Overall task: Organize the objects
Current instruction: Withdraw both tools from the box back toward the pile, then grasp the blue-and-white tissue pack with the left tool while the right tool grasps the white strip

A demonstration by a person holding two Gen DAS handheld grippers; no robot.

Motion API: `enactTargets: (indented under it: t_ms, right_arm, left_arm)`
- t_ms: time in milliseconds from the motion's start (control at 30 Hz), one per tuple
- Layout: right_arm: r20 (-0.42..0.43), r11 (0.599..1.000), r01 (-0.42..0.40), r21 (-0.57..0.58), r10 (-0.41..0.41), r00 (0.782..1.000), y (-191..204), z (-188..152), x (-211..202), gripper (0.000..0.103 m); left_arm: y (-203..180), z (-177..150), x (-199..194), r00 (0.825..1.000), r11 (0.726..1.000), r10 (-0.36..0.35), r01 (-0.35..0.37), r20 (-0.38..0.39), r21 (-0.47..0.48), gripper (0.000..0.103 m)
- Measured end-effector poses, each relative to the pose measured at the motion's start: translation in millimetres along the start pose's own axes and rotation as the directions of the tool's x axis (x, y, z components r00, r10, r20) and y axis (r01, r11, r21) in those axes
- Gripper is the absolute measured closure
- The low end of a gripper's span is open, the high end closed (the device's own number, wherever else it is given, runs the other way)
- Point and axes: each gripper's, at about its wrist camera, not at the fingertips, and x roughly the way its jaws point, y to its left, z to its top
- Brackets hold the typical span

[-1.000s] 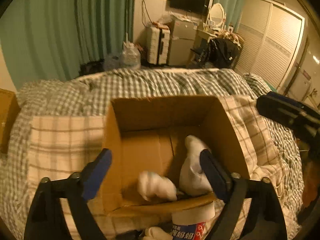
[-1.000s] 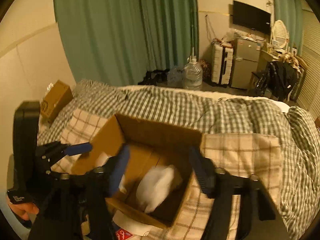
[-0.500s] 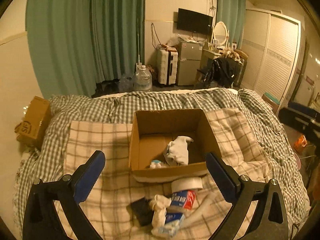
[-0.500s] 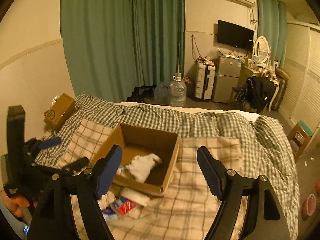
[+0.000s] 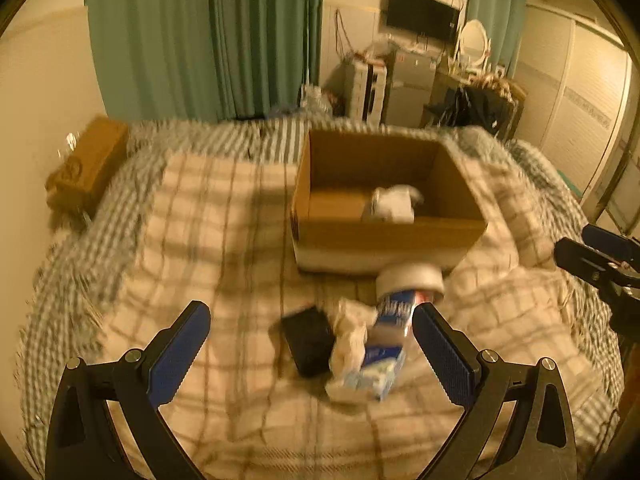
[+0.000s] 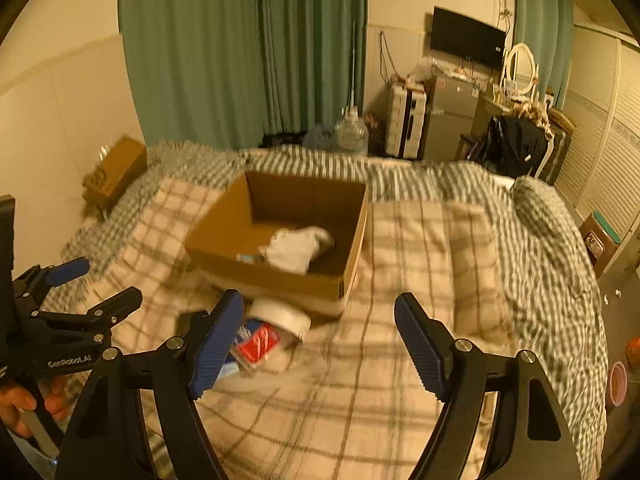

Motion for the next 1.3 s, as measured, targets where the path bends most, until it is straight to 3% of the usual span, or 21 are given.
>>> enactTargets:
  t_ms: [200, 367, 467, 600, 633, 700, 900, 1067, 1200, 1300]
  right_arm:
    - [-0.118, 1.000, 0.017, -0.002, -0.017, 0.993, 1.3, -29.4, 45.3, 0.025]
    - [-0.178, 0.999, 0.021, 0.043, -0.013, 0.984, -5.6, -43.9, 68.4, 0.025]
    - [-0.206, 0.999, 0.012, 0.033, -0.005, 0.979, -0.3, -50.1, 79.0, 0.025]
    - [-0.231, 1.000, 0.005, 0.020, 0.000, 0.973, 5.8, -53.9, 87.5, 0.025]
    - [-0.239, 1.000, 0.004, 0.022, 0.001, 0.971, 6.0, -54.9, 90.2, 0.025]
    - [-0.247, 1.000, 0.004, 0.025, 0.002, 0.969, 6.0, -55.4, 92.6, 0.025]
    - [-0.271, 0.999, 0.012, 0.038, -0.002, 0.963, 5.3, -57.0, 96.6, 0.025]
    - [-0.304, 0.999, 0.025, 0.029, -0.015, 0.952, 7.4, -60.2, 103.4, 0.025]
    - [-0.341, 0.999, 0.035, 0.015, -0.028, 0.940, 11.1, -61.8, 112.2, 0.025]
    - [-0.370, 0.999, 0.041, 0.022, -0.029, 0.929, 13.6, -61.7, 121.3, 0.025]
  left_arm:
    - [-9.9, -28.9, 40.6, 0.989, 0.998, -0.060, 0.060, -0.135, -0.008, 0.000]
    - [-24.3, -49.7, 74.7, 0.957, 0.993, -0.108, 0.114, -0.269, 0.008, 0.000]
    - [-25.1, -52.0, 86.5, 0.942, 0.990, -0.138, 0.142, -0.306, -0.008, 0.009]
    - [-21.3, -54.4, 100.3, 0.913, 0.979, -0.204, 0.196, -0.354, -0.059, 0.038]
    - [-20.7, -55.2, 101.4, 0.908, 0.977, -0.213, 0.202, -0.361, -0.067, 0.038]
    - [-19.5, -53.2, 97.4, 0.910, 0.974, -0.225, 0.213, -0.347, -0.071, 0.039]
    - [-21.2, -42.5, 54.6, 0.953, 0.981, -0.194, 0.194, -0.233, -0.022, 0.040]
    - [-8.4, -25.7, 26.0, 0.978, 0.988, -0.157, 0.156, -0.136, -0.016, 0.040]
    - [-1.9, -16.9, 16.1, 0.996, 0.998, -0.060, 0.060, -0.067, 0.003, 0.040]
    - [5.0, -17.3, 21.0, 0.998, 1.000, 0.020, -0.018, -0.056, 0.021, 0.040]
